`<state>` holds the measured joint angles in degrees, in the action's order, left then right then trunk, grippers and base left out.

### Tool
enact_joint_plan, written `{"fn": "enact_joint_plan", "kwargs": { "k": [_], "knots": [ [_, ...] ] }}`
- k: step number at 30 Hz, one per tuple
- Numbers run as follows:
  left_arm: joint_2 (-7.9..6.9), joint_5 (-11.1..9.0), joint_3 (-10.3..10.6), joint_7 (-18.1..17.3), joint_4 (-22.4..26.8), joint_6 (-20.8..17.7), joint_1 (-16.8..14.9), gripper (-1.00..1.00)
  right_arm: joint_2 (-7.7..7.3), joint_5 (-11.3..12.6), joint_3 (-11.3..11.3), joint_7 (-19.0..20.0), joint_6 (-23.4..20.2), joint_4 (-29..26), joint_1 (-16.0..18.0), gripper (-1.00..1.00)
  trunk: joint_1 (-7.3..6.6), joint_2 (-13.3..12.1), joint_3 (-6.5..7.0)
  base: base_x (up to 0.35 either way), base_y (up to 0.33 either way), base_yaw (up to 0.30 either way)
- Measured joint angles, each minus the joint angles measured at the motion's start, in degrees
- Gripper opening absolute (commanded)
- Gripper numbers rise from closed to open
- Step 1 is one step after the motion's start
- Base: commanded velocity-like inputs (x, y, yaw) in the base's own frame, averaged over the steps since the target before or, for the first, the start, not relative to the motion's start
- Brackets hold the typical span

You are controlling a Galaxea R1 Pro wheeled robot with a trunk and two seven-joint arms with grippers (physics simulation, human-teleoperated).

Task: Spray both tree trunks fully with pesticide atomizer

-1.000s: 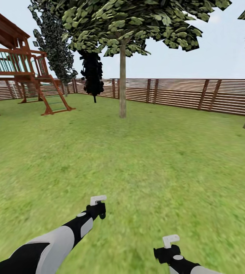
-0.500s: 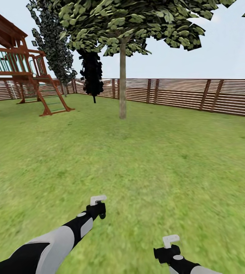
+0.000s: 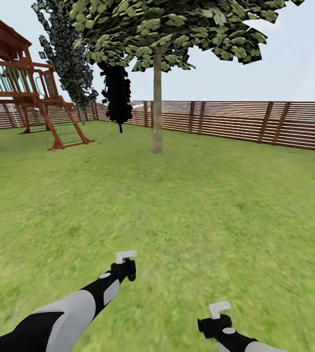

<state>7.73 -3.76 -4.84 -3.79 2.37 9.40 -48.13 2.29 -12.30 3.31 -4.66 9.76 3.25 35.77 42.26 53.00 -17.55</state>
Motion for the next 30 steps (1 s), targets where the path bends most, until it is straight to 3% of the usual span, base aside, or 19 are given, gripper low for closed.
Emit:
{"fn": "enact_joint_plan", "kwargs": {
  "k": [30],
  "knots": [
    [0.00, -0.02, 0.00, 0.01, 0.00, 0.00, -0.01, -1.00, 0.00, -0.03, -0.04, 0.00, 0.00, 0.00, 0.00, 1.00, 0.00, 0.00, 0.00, 0.350, -0.001, 0.000]
  ]
}}
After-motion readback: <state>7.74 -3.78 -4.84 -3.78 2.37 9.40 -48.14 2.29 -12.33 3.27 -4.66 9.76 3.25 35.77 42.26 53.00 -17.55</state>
